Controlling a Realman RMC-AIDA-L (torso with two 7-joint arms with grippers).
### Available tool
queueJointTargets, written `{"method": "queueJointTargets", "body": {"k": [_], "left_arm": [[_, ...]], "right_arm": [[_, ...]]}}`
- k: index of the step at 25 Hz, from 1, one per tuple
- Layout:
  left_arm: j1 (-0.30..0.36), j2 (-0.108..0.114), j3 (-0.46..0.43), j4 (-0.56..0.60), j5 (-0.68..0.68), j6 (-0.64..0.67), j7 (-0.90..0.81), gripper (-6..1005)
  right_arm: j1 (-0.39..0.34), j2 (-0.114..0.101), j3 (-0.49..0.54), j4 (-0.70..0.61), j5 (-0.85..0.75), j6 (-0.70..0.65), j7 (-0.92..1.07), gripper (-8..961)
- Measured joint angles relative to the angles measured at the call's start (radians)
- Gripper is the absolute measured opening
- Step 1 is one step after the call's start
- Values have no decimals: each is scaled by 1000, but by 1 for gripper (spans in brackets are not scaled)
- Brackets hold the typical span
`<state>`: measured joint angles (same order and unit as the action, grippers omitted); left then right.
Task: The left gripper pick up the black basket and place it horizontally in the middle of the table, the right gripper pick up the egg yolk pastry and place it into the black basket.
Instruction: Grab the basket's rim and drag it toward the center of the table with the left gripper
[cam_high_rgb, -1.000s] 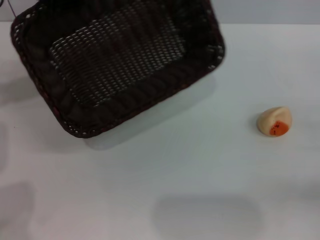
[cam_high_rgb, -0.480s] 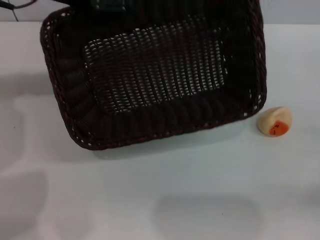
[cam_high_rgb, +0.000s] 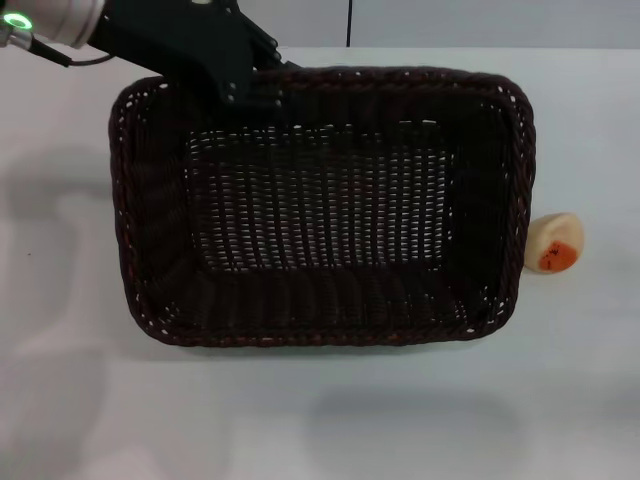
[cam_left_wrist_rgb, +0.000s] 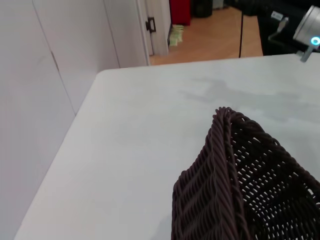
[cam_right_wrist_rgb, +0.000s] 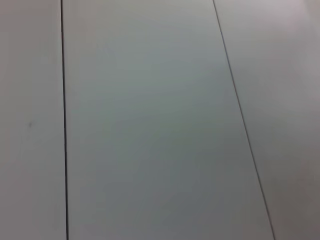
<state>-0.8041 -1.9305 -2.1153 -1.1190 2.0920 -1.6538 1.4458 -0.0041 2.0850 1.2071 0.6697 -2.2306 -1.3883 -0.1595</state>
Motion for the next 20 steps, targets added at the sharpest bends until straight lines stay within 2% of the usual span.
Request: {"method": "queueJointTargets", "body": {"k": [3, 4, 8, 20], "left_arm": [[-14, -27, 0, 2, 32, 25, 22, 256], [-14, -27, 0, 2, 32, 25, 22, 257], [-35, -49, 1, 2, 70, 50, 40, 263], [-48, -68, -1, 13, 112, 57, 47, 278]], "right_arm": [[0, -1, -8, 0, 2, -5, 0, 695], [0, -1, -8, 0, 2, -5, 0, 695], [-4, -1, -12, -1, 3, -5, -1, 695], [-7, 0, -12, -2, 5, -5, -1, 695]]}}
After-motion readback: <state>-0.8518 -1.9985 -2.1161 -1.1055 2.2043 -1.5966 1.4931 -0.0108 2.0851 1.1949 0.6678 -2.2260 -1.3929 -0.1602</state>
